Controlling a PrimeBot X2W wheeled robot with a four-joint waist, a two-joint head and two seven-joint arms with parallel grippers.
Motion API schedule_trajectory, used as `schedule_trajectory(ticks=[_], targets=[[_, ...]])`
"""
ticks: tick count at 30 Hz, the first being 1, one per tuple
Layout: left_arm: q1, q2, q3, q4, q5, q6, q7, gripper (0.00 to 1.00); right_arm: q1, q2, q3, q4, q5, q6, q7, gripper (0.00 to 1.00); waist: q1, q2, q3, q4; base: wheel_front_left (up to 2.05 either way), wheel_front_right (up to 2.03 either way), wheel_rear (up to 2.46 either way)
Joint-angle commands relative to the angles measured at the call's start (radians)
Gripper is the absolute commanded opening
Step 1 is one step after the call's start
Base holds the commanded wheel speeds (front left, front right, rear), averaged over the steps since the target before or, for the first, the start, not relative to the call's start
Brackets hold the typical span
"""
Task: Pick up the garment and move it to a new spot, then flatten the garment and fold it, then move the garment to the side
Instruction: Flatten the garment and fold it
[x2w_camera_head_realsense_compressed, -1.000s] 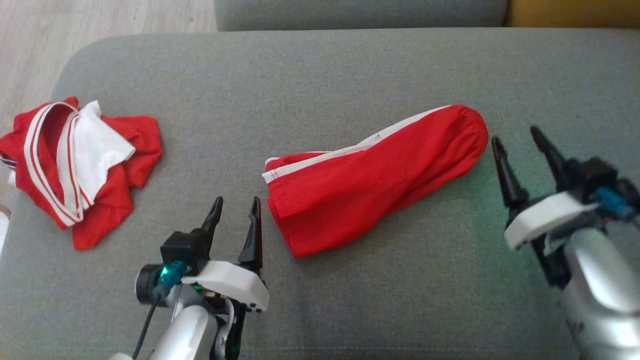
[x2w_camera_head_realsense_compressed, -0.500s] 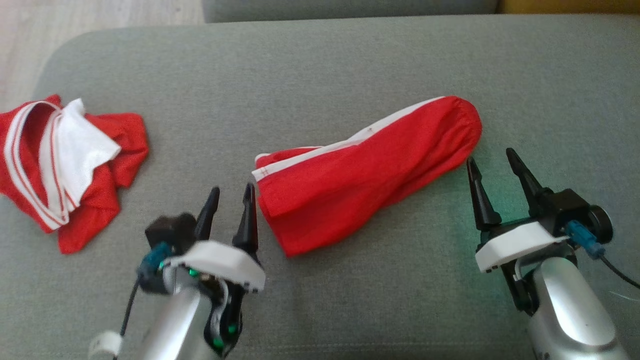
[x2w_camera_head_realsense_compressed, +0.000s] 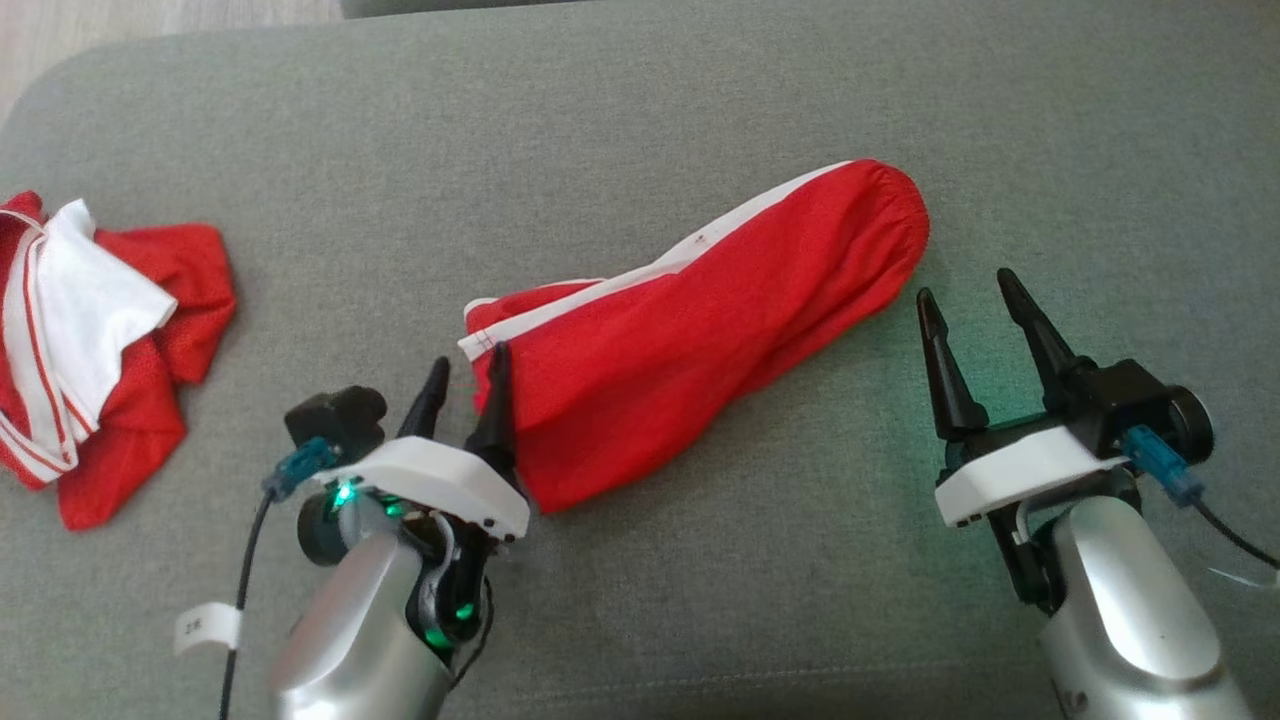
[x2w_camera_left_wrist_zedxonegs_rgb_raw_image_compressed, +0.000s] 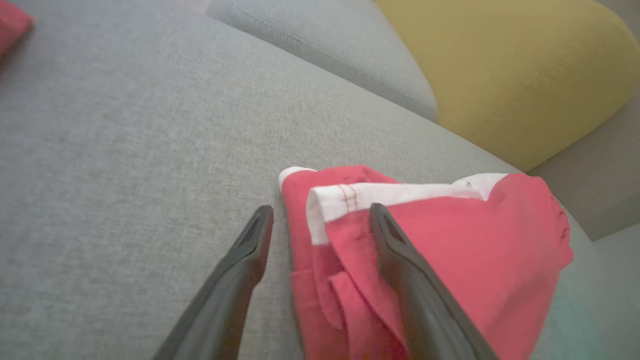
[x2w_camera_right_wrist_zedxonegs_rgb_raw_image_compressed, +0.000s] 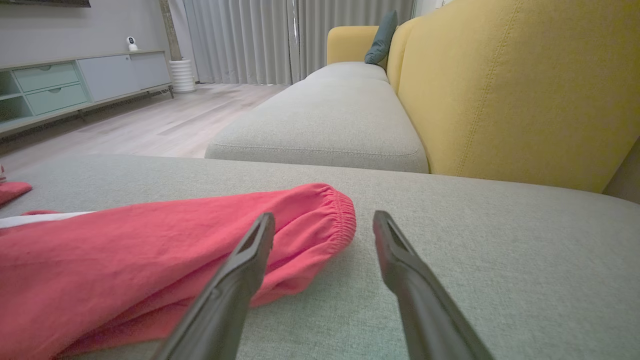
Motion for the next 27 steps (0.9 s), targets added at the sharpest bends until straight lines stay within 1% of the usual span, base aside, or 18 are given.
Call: schedule_trajectory(ticks=[1,5,8,9,10,11,12,13,14,15,16,17,18,20,23,24,27], targets=[[-0.042,0.008,0.015,-0.020,-0.010,-0.010,-0.006,1.00,-0.031,0.007,0.022,-0.037,0.000,0.007,-0.011,1.00,0.0000,0.0000,0.003,-0.003,0.00,0.00,0.00],[-0.047,0.008,0.000,-0.026,-0.011,-0.018,-0.006,1.00,-0.031,0.009,0.020,-0.038,0.003,0.007,-0.011,1.00,0.0000,0.0000,0.009,-0.006,0.00,0.00,0.00],[-0.046,0.008,0.001,-0.043,0.008,-0.014,-0.006,1.00,-0.032,0.010,0.021,-0.036,0.004,0.007,-0.011,1.00,0.0000,0.0000,0.011,-0.007,0.00,0.00,0.00],[-0.044,0.008,0.002,-0.048,0.014,-0.013,-0.006,0.95,-0.031,0.010,0.021,-0.036,0.004,0.007,-0.011,1.00,0.0000,0.0000,0.011,-0.007,0.00,0.00,0.00],[-0.044,0.008,0.001,-0.053,0.027,-0.013,-0.006,0.69,-0.031,0.011,0.021,-0.036,0.004,0.007,-0.011,1.00,0.0000,0.0000,0.011,-0.008,0.00,0.00,0.00],[-0.042,0.008,-0.001,-0.056,0.038,-0.014,-0.006,0.38,-0.031,0.011,0.022,-0.035,0.004,0.007,-0.011,1.00,0.0000,0.0000,0.010,-0.008,0.00,0.00,0.00],[-0.040,0.008,-0.003,-0.056,0.040,-0.015,-0.006,0.12,-0.031,0.012,0.021,-0.033,0.005,0.007,-0.011,1.00,0.0000,0.0000,0.010,-0.009,0.00,0.00,0.00],[-0.038,0.008,-0.005,-0.054,0.038,-0.016,-0.006,0.04,-0.031,0.012,0.021,-0.030,0.007,0.007,-0.011,1.00,0.0000,0.0000,0.009,-0.009,0.00,0.00,0.00],[-0.037,0.008,-0.005,-0.050,0.040,-0.016,-0.006,0.07,-0.031,0.012,0.022,-0.028,0.007,0.007,-0.011,1.00,0.0000,0.0000,0.009,-0.010,0.00,0.00,0.00],[-0.036,0.008,-0.005,-0.047,0.037,-0.016,-0.006,0.16,-0.032,0.012,0.023,-0.026,0.008,0.007,-0.011,1.00,0.0000,0.0000,0.008,-0.011,0.00,0.00,0.00],[-0.036,0.008,-0.004,-0.044,0.034,-0.017,-0.006,0.22,-0.033,0.012,0.023,-0.024,0.009,0.007,-0.011,1.00,0.0000,0.0000,0.008,-0.012,0.00,0.00,0.00],[-0.039,0.008,-0.007,-0.044,0.045,-0.018,-0.006,0.08,-0.034,0.012,0.023,-0.023,0.010,0.007,-0.011,1.00,0.0000,0.0000,0.008,-0.013,0.00,0.00,0.00],[-0.041,0.008,-0.007,-0.045,0.055,-0.020,-0.006,0.00,-0.034,0.012,0.023,-0.022,0.011,0.007,-0.011,1.00,0.0000,0.0000,0.007,-0.014,0.00,0.00,0.00],[-0.044,0.008,-0.007,-0.053,0.082,-0.024,-0.006,0.00,-0.034,0.011,0.020,-0.018,0.014,0.007,-0.011,1.00,0.0000,0.0000,0.002,-0.014,0.00,0.00,0.00],[-0.043,0.008,0.002,-0.111,0.163,-0.025,-0.006,0.00,-0.028,0.012,0.013,-0.011,0.018,0.007,-0.011,1.00,0.0000,0.0000,-0.016,-0.013,0.00,0.00,0.00],[-0.043,0.008,0.002,-0.111,0.163,-0.025,-0.006,0.00,-0.028,0.012,0.013,-0.011,0.018,0.007,-0.011,1.00,0.0000,0.0000,-0.016,-0.013,0.00,0.00,0.00],[-0.035,0.008,-0.002,-0.196,0.255,-0.039,-0.006,0.00,-0.015,0.016,0.003,-0.005,0.020,0.007,-0.011,1.00,0.0000,0.0000,-0.045,-0.007,0.00,0.00,0.00]])
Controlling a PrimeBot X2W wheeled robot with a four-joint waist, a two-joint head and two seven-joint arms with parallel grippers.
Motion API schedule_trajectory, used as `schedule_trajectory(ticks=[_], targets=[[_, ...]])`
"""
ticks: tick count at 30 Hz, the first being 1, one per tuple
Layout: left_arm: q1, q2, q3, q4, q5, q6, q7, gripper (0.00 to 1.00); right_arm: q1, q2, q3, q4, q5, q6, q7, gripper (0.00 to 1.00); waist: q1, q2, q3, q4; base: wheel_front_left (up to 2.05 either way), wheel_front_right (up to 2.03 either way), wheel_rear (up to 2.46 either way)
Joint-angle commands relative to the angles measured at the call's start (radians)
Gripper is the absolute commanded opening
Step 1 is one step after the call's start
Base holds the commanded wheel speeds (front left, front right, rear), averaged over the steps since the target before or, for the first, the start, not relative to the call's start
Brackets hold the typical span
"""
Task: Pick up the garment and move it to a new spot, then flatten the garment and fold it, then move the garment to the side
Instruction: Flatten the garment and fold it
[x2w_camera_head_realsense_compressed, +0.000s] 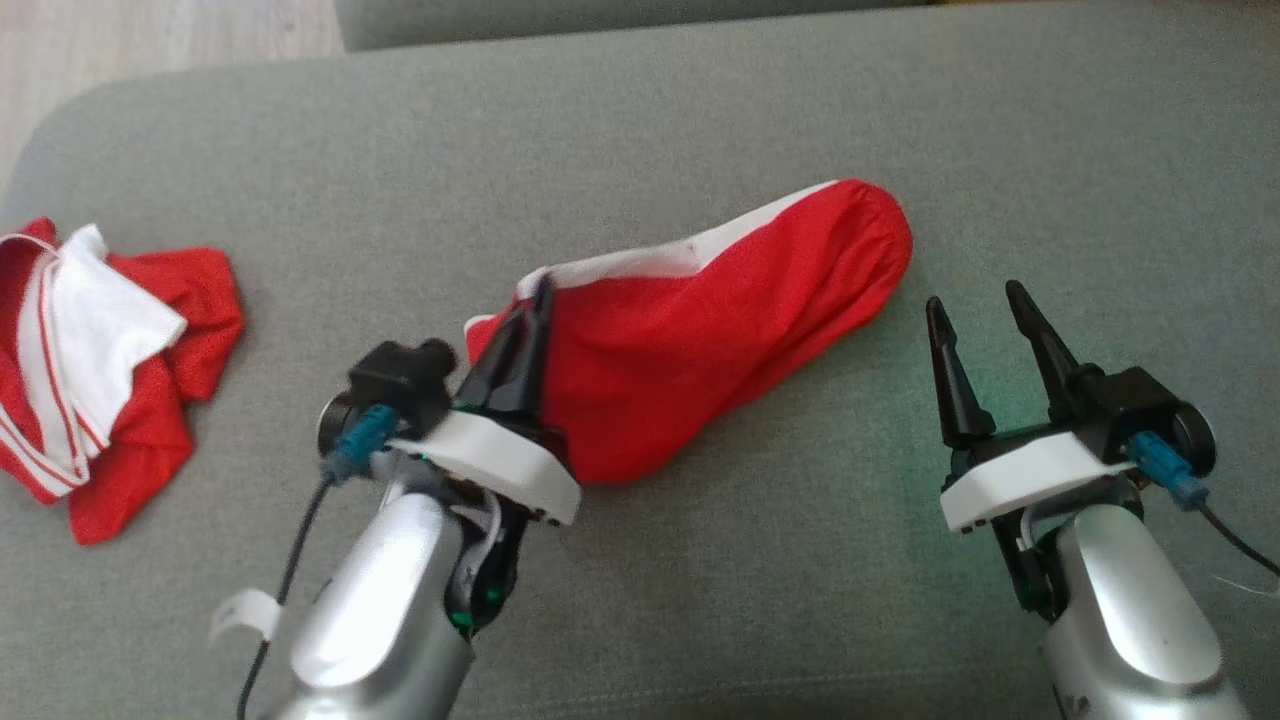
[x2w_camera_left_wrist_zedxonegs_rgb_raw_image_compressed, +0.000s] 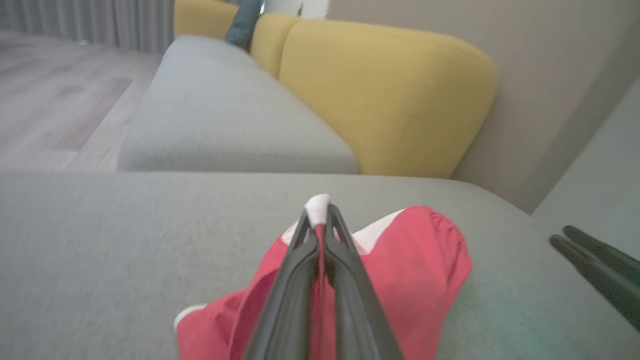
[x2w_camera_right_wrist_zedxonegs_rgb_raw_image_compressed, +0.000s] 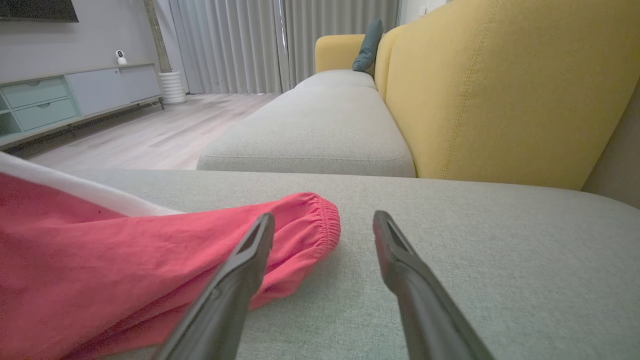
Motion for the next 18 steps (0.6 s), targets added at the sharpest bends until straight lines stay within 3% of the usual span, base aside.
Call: schedule_trajectory(ticks=[1,9,18], targets=[[-0.013,0.009,0.014,-0.080,0.056,-0.024,-0.006,0.00,-0.007,0.012,0.013,-0.021,0.005,0.007,-0.011,1.00,0.0000,0.0000,-0.035,0.010,0.00,0.00,0.00],[0.136,0.009,-0.075,-0.119,0.133,-0.063,-0.006,0.00,0.034,0.025,-0.012,-0.022,0.006,0.007,-0.011,1.00,0.0000,0.0000,-0.092,0.045,0.00,0.00,0.00],[0.232,0.009,-0.019,0.007,0.144,-0.022,-0.006,0.00,0.049,0.017,-0.021,-0.018,-0.001,0.007,-0.011,1.00,0.0000,0.0000,-0.082,0.087,0.00,0.00,0.00]])
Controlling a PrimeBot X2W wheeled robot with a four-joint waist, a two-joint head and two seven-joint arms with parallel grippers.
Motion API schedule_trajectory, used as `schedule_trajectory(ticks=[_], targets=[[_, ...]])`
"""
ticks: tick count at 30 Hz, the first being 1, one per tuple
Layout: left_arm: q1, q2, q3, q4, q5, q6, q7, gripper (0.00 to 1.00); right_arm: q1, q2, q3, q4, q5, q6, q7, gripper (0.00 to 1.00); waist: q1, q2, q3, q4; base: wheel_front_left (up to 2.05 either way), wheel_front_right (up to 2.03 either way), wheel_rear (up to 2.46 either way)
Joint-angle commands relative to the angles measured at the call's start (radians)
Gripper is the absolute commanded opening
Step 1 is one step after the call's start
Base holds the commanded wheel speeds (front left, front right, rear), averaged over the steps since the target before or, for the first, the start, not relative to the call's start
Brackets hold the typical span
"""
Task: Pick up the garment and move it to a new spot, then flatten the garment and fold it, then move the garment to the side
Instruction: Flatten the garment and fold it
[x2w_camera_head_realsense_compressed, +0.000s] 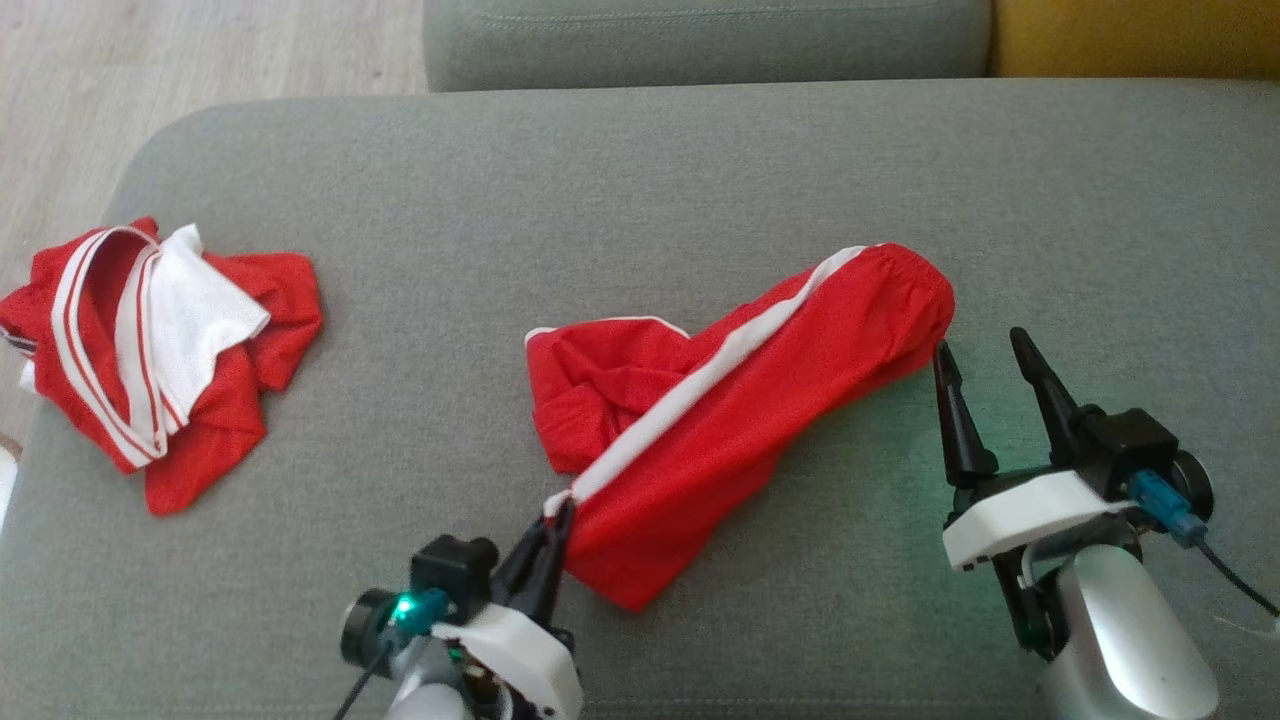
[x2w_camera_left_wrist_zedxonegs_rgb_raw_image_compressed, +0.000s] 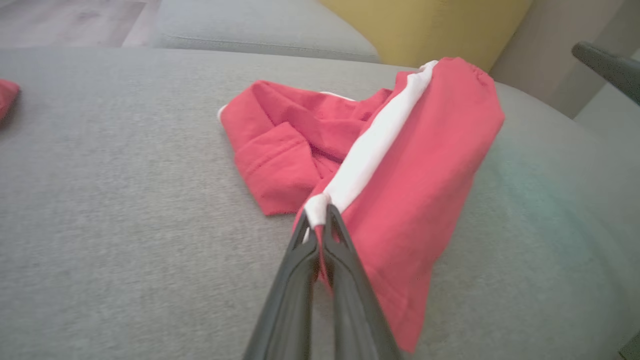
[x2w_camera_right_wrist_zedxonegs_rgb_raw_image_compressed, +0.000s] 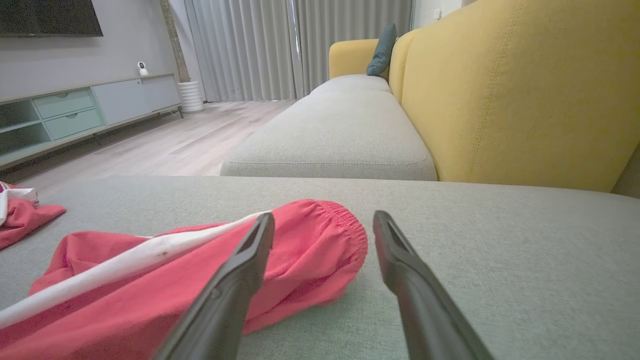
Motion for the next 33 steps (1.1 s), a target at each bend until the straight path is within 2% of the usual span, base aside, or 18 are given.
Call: schedule_trajectory(ticks=[1,2,3,4,8,15,22,23,27,33], targets=[[-0.036,0.003,0.047,-0.020,0.010,0.014,-0.006,0.00,-0.018,-0.009,0.019,-0.024,-0.002,0.007,-0.011,1.00,0.0000,0.0000,0.007,0.008,0.00,0.00,0.00],[-0.038,0.003,0.059,-0.019,0.010,0.026,-0.006,0.08,-0.022,-0.011,0.020,-0.020,-0.001,0.007,-0.011,1.00,0.0000,0.0000,0.011,0.012,0.00,0.00,0.00],[-0.040,0.003,0.071,-0.023,0.008,0.038,-0.006,0.42,-0.027,-0.013,0.022,-0.017,0.000,0.007,-0.011,1.00,0.0000,0.0000,0.016,0.015,0.00,0.00,0.00],[-0.043,0.003,0.081,-0.030,0.009,0.049,-0.006,1.00,-0.034,-0.015,0.025,-0.013,0.001,0.007,-0.011,1.00,0.0000,0.0000,0.021,0.019,0.00,0.00,0.00],[-0.048,0.003,0.102,-0.076,0.009,0.074,-0.006,1.00,-0.080,-0.024,0.042,0.010,0.009,0.007,-0.011,1.00,0.0000,0.0000,0.038,0.034,0.00,0.00,0.00],[-0.053,0.003,0.084,-0.142,0.006,0.083,-0.006,1.00,-0.236,-0.060,0.074,0.138,0.066,0.007,0.013,1.00,0.0000,0.0000,0.070,0.087,0.00,0.00,0.00],[-0.069,0.003,0.063,-0.165,-0.005,0.091,-0.006,1.00,-0.408,-0.125,0.128,0.301,0.153,0.007,0.175,1.00,0.0000,0.0000,0.103,0.149,0.00,0.00,0.00],[-0.069,0.003,0.063,-0.165,-0.005,0.091,-0.006,1.00,-0.408,-0.125,0.128,0.301,0.153,0.007,0.175,1.00,0.0000,0.0000,0.103,0.149,0.00,0.00,0.00],[-0.073,0.003,0.058,-0.173,-0.011,0.095,-0.006,1.00,-0.462,-0.166,0.189,0.361,0.228,0.007,0.304,1.00,0.0000,0.0000,0.114,0.168,0.00,0.00,0.00],[-0.075,0.003,0.058,-0.181,-0.016,0.099,-0.006,1.00,-0.494,-0.241,0.296,0.376,0.349,0.007,0.481,1.00,0.0000,0.0000,0.122,0.177,0.00,0.00,0.00]])
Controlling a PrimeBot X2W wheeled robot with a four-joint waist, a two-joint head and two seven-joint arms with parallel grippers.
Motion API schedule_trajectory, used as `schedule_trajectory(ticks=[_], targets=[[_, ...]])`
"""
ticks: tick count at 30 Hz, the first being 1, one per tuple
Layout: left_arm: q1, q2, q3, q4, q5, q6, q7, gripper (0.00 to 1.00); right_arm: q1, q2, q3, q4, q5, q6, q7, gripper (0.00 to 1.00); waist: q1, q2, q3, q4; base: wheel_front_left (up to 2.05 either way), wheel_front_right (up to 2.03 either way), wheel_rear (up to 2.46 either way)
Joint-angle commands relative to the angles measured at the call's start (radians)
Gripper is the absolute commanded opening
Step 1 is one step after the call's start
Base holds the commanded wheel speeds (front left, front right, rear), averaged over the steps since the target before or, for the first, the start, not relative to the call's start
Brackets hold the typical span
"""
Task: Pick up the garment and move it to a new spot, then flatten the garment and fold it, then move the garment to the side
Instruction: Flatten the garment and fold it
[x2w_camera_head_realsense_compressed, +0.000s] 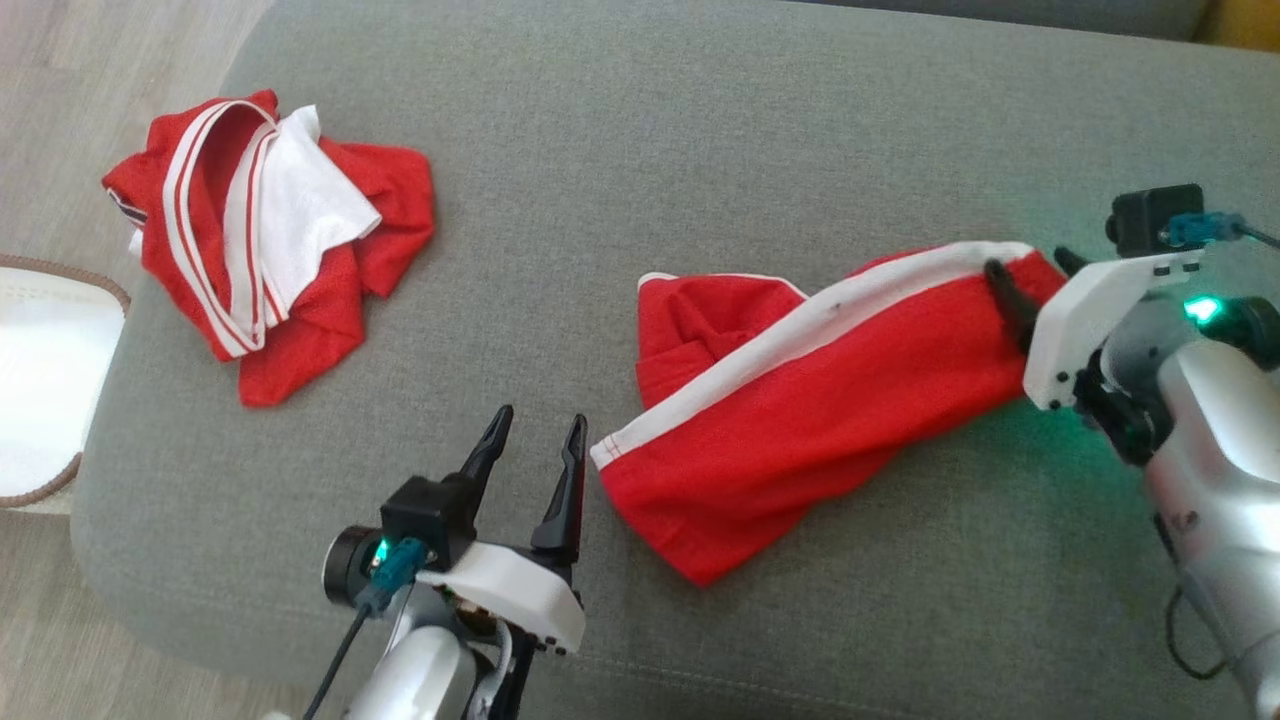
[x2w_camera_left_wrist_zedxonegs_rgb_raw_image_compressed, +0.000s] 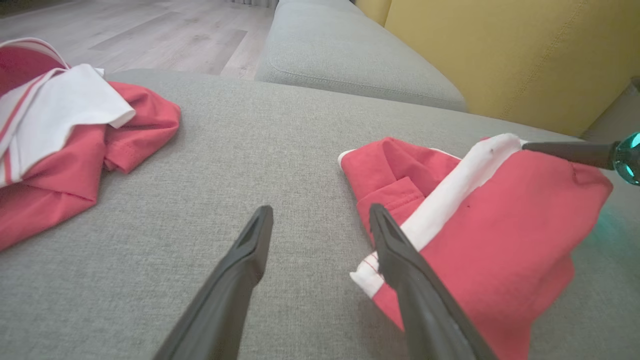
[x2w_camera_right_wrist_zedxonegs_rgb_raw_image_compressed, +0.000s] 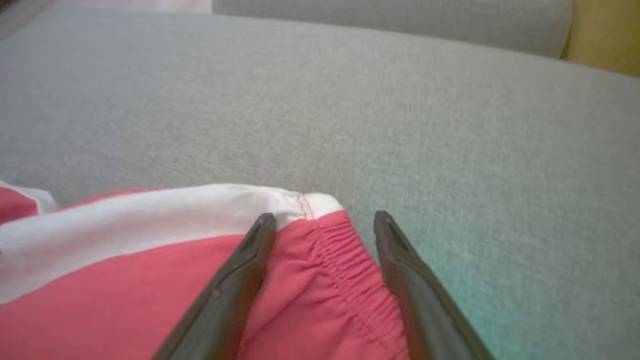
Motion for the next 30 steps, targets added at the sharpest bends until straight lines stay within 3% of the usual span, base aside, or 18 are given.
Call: schedule_trajectory(ticks=[1,4,5,6,7,12,23,30], targets=[[-0.038,0.003,0.026,-0.036,-0.008,0.007,-0.006,1.00,-0.035,-0.021,0.033,-0.023,0.028,0.007,0.039,1.00,0.0000,0.0000,0.001,0.000,0.00,0.00,0.00],[-0.040,0.003,0.026,-0.038,-0.012,0.009,-0.006,1.00,-0.029,-0.038,0.082,-0.039,0.091,0.007,0.113,1.00,0.0000,0.0000,0.004,0.000,0.00,0.00,0.00],[-0.042,0.003,0.026,-0.039,-0.013,0.009,-0.006,1.00,-0.025,-0.044,0.098,-0.050,0.110,0.007,0.130,0.85,0.0000,0.0000,0.006,0.000,0.00,0.00,0.00],[-0.044,0.003,0.027,-0.040,-0.014,0.010,-0.006,1.00,-0.020,-0.050,0.113,-0.062,0.130,0.007,0.140,0.33,0.0000,0.0000,0.007,0.000,0.00,0.00,0.00],[-0.046,0.003,0.027,-0.041,-0.015,0.010,-0.006,1.00,-0.014,-0.055,0.125,-0.072,0.152,0.007,0.150,0.00,0.0000,0.0000,0.009,-0.001,0.00,0.00,0.00],[-0.048,0.003,0.038,-0.041,-0.011,0.014,-0.006,1.00,0.008,-0.086,0.159,-0.102,0.206,0.007,0.128,0.00,0.0000,0.0000,0.009,-0.015,0.00,0.00,0.00],[-0.031,0.003,0.067,-0.040,0.013,0.004,-0.006,1.00,0.148,-0.047,0.039,-0.137,0.220,0.007,-0.270,0.00,0.0000,0.0000,-0.050,-0.124,0.00,0.00,0.00],[-0.012,0.003,0.093,-0.032,0.024,0.000,-0.006,1.00,0.297,0.010,-0.032,-0.123,0.155,0.007,-0.409,0.00,0.0000,0.0000,-0.074,-0.201,0.00,0.00,0.00]])
